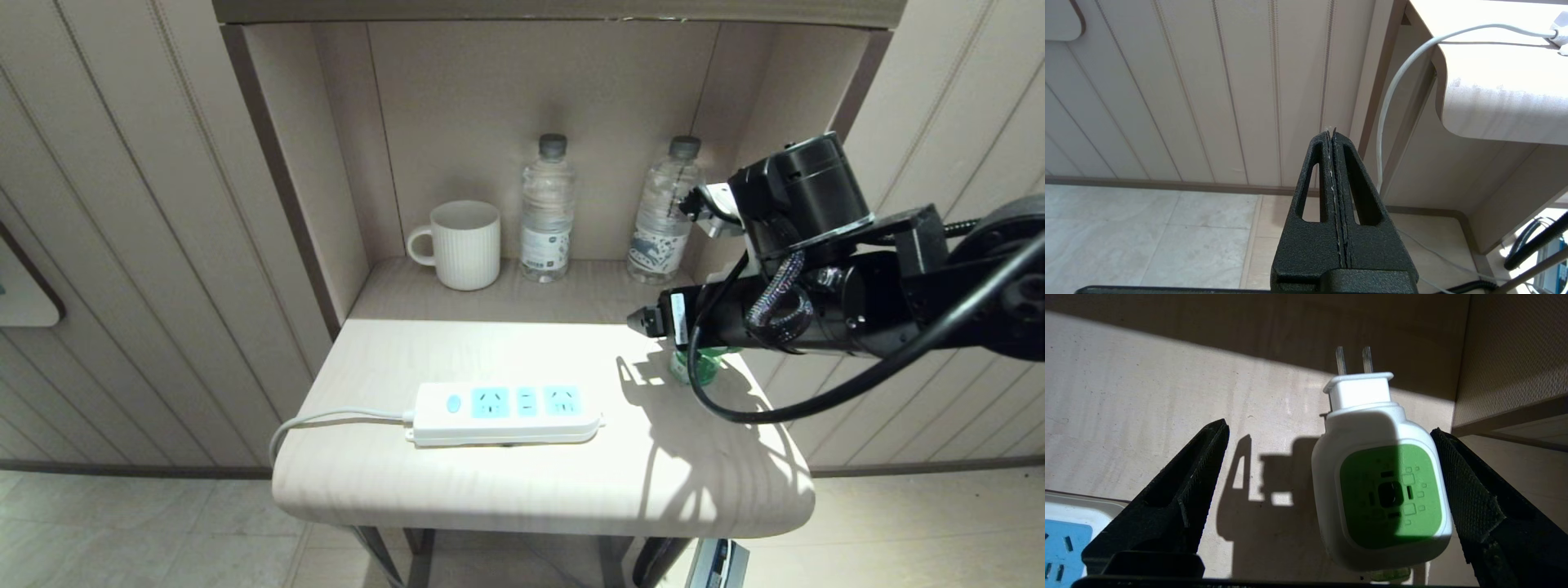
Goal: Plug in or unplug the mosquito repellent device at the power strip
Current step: Pick up the mosquito repellent liquid
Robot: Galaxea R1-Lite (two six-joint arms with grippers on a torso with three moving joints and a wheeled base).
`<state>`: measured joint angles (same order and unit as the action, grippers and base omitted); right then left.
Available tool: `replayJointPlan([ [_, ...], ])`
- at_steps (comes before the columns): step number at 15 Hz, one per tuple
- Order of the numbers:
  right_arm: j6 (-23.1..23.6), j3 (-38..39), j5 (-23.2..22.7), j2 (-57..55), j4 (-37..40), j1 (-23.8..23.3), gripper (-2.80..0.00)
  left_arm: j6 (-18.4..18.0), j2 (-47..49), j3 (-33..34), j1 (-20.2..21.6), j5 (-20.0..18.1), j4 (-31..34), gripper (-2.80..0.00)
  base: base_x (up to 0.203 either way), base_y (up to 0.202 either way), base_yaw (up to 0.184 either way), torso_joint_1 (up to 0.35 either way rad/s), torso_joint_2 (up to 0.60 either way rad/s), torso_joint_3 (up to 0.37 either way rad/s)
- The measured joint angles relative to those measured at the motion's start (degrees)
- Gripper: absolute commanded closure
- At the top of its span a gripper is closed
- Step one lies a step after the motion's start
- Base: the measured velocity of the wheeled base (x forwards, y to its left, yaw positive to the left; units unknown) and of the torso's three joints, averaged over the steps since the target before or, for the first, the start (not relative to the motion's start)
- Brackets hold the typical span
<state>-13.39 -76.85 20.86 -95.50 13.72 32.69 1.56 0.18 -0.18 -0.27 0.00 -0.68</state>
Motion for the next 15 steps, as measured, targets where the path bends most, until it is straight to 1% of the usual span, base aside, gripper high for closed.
replayJointPlan([
  [2, -0.1, 2.9, 0.0, 0.9, -3.2, 0.0, -2.80, 0.0, 0.0, 0.0, 0.0, 0.0, 0.0, 0.00, 0.000, 0.000, 0.000, 0.000, 0.00, 0.000],
  [3, 0.0, 5.0, 0.0, 1.4, -7.0, 0.0, -2.80, 0.0, 0.0, 0.0, 0.0, 0.0, 0.0, 0.00, 0.000, 0.000, 0.000, 0.000, 0.00, 0.000],
  [7, 1.9, 15.6, -0.2, 3.2, -27.2, -0.1, -2.80, 0.0, 0.0, 0.0, 0.0, 0.0, 0.0, 0.00, 0.000, 0.000, 0.000, 0.000, 0.00, 0.000],
  [10, 2.8, 22.1, -0.3, 4.2, -37.1, -1.2, -2.80, 0.0, 0.0, 0.0, 0.0, 0.0, 0.0, 0.00, 0.000, 0.000, 0.000, 0.000, 0.00, 0.000],
  [12, 3.3, 24.5, -0.4, 5.3, -39.1, -1.6, -2.80, 0.0, 0.0, 0.0, 0.0, 0.0, 0.0, 0.00, 0.000, 0.000, 0.000, 0.000, 0.00, 0.000],
  [15, 3.8, 28.4, -1.1, 8.2, -39.6, -1.8, -2.80, 0.0, 0.0, 0.0, 0.0, 0.0, 0.0, 0.00, 0.000, 0.000, 0.000, 0.000, 0.00, 0.000],
])
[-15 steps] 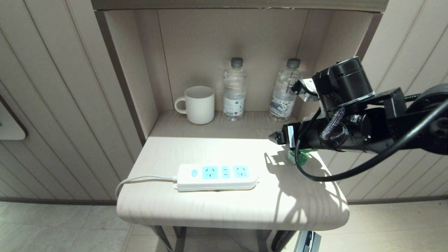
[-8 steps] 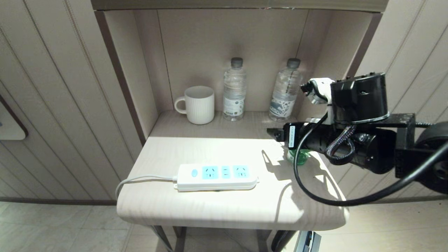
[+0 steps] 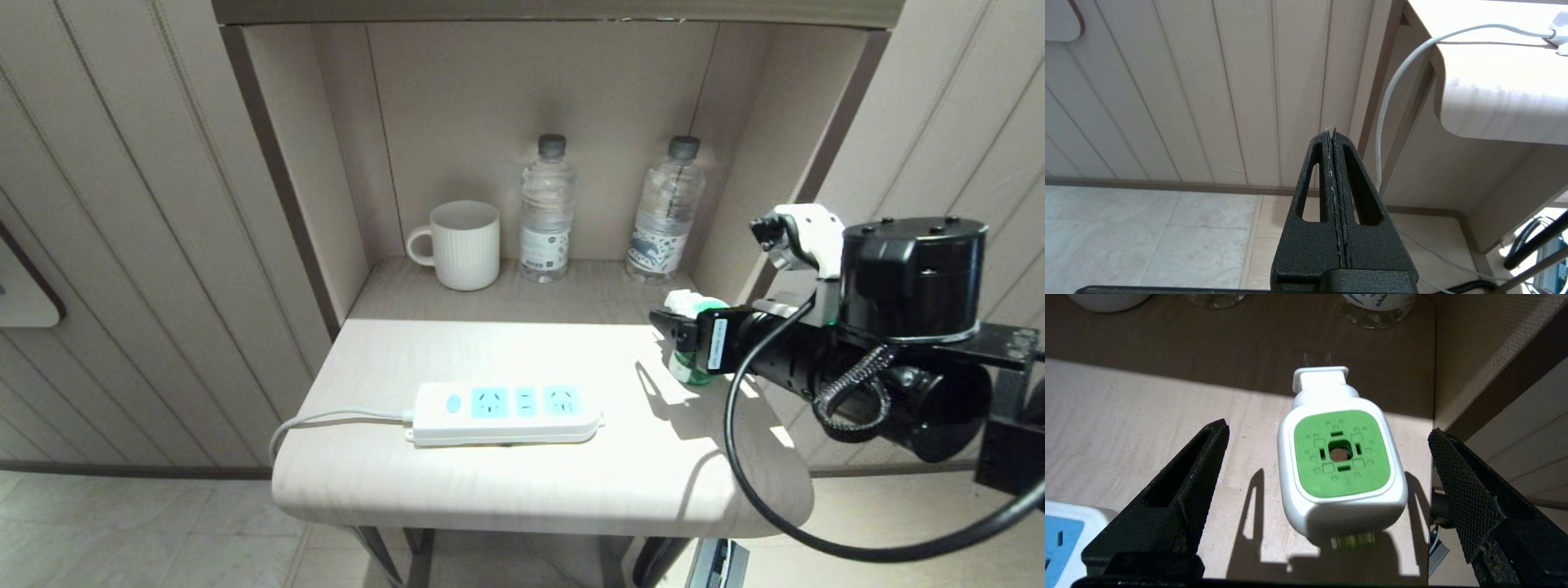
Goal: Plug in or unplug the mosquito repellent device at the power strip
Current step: Pick up the mosquito repellent liquid
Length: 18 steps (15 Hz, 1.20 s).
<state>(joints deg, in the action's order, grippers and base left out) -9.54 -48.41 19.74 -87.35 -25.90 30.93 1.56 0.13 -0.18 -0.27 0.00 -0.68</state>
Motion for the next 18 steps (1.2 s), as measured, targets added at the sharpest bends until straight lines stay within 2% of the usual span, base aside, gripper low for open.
replayJointPlan([
  [5, 0.8, 6.2, -1.1, 1.2, -8.5, 0.1, -2.80, 0.0, 0.0, 0.0, 0.0, 0.0, 0.0, 0.00, 0.000, 0.000, 0.000, 0.000, 0.00, 0.000],
  [11, 1.3, 13.8, -1.7, -2.4, -24.4, 0.2, -2.80, 0.0, 0.0, 0.0, 0.0, 0.0, 0.0, 0.00, 0.000, 0.000, 0.000, 0.000, 0.00, 0.000],
  [18, 1.3, 15.2, -1.8, -3.5, -25.8, 0.2, -2.80, 0.0, 0.0, 0.0, 0.0, 0.0, 0.0, 0.00, 0.000, 0.000, 0.000, 0.000, 0.00, 0.000],
])
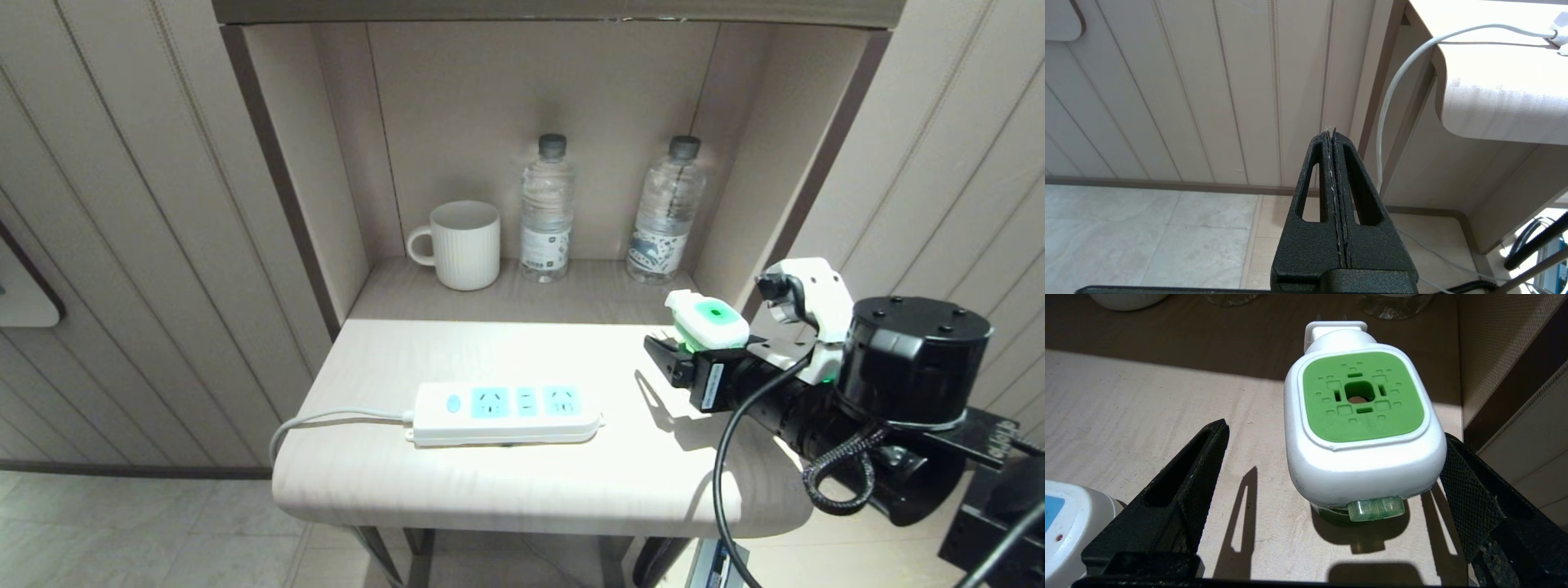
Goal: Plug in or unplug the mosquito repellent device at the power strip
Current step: Pick up the mosquito repellent liquid
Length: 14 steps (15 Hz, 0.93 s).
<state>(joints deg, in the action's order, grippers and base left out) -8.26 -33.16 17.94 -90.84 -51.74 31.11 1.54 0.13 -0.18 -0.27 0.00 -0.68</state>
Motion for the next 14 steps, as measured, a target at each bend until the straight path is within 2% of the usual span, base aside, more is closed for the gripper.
replayJointPlan([
  [14, 0.5, -3.5, -0.1, -2.4, -0.1, -0.2, -2.80, 0.0, 0.0, 0.0, 0.0, 0.0, 0.0, 0.00, 0.000, 0.000, 0.000, 0.000, 0.00, 0.000],
])
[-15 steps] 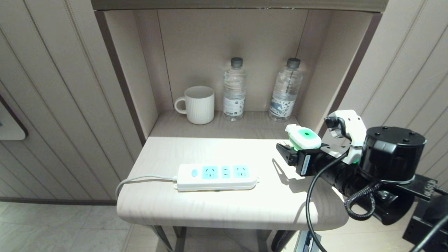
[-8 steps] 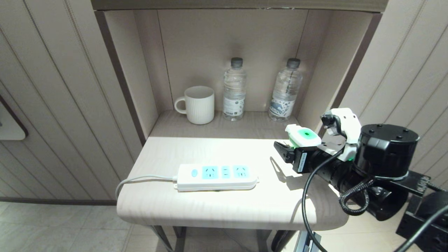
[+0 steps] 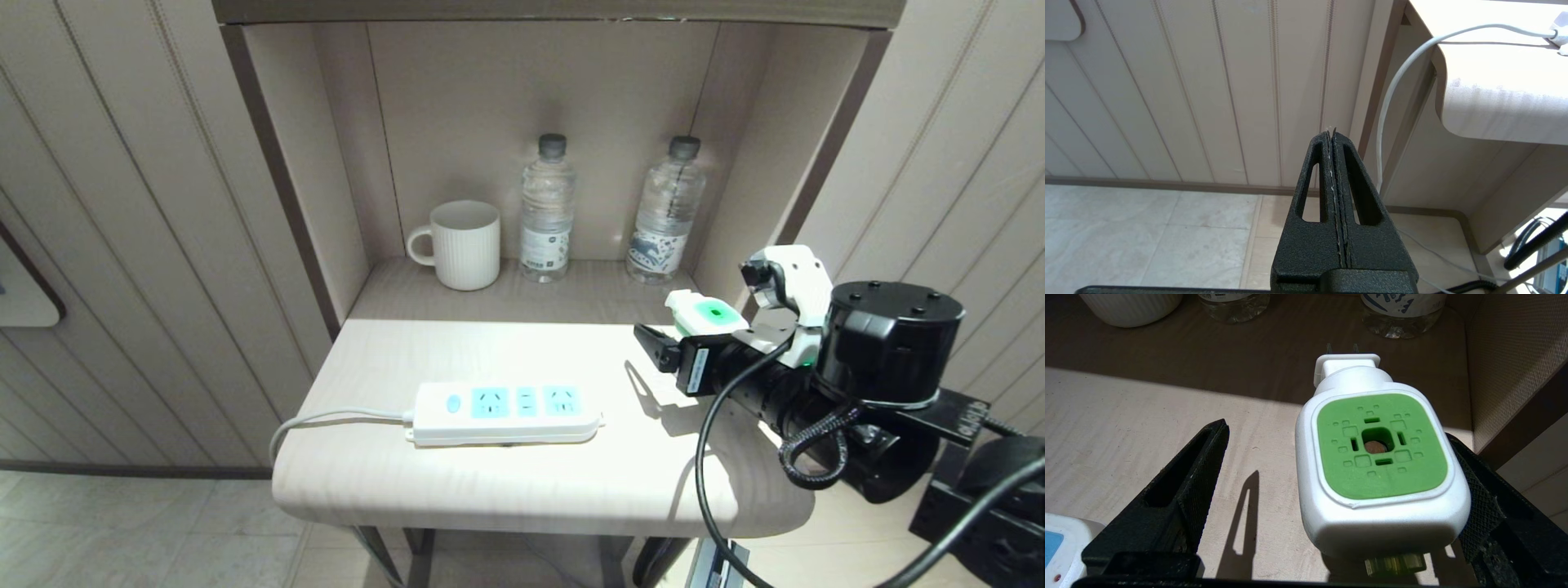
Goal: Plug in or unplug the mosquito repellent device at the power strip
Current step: Pick up the mosquito repellent liquid
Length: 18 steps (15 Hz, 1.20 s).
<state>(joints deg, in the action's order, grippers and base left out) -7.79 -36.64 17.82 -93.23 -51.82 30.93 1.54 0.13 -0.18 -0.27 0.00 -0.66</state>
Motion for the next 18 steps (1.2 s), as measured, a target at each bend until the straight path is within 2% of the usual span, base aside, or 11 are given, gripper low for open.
replayJointPlan([
  [2, 0.0, -0.4, 0.0, -0.4, 0.0, -0.1, -2.80, 0.0, 0.0, 0.0, 0.0, 0.0, 0.0, 0.00, 0.000, 0.000, 0.000, 0.000, 0.00, 0.000],
  [3, 0.0, -0.4, 0.0, -0.5, 0.0, -0.1, 0.00, 0.0, 0.0, 0.0, 0.0, 0.0, 0.0, 0.00, 0.000, 0.000, 0.000, 0.000, 0.00, 0.000],
  [12, 0.9, -0.5, 0.0, -1.3, -0.2, -1.0, 0.00, 0.0, 0.0, 0.0, 0.0, 0.0, 0.0, 0.00, 0.000, 0.000, 0.000, 0.000, 0.00, 0.000],
  [18, 2.2, -0.5, 0.2, -2.0, -5.4, -1.3, 0.00, 0.0, 0.0, 0.0, 0.0, 0.0, 0.0, 0.00, 0.000, 0.000, 0.000, 0.000, 0.00, 0.000],
])
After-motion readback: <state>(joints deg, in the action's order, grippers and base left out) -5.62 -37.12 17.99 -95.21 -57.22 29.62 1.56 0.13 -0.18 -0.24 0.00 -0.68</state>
